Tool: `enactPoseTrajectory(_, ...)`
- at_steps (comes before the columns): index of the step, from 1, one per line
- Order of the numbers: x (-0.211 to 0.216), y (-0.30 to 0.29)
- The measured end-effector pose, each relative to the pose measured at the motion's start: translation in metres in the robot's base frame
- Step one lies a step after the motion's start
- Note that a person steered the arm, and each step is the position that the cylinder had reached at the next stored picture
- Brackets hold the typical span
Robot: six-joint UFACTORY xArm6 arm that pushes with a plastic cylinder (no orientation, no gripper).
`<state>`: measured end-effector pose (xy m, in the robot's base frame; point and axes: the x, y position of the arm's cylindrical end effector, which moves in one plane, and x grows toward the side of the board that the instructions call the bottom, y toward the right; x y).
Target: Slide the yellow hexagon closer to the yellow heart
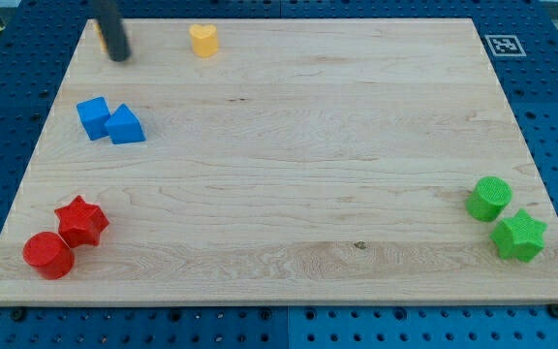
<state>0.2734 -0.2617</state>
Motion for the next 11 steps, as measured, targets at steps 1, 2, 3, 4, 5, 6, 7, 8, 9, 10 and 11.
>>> enactPoseTrajectory(1, -0.015, -0.043)
enactPoseTrajectory(2, -0.054, -0.043)
enactPoseTrajectory(3, -0.064, -0.043)
enactPoseTrajectory(4, -0.063, -0.042)
enactPoseTrajectory(5, -0.051, -0.042)
enactPoseTrajectory(6, -0.050, -0.033)
enactPoseTrajectory(7, -0.050, -0.012)
enactPoseTrajectory(8, -0.049, 0.010)
enactPoseTrajectory(9, -0.045, 0.026)
enactPoseTrajectory(10, -0.020, 0.017)
enactPoseTrajectory(11, -0.009, 0.013)
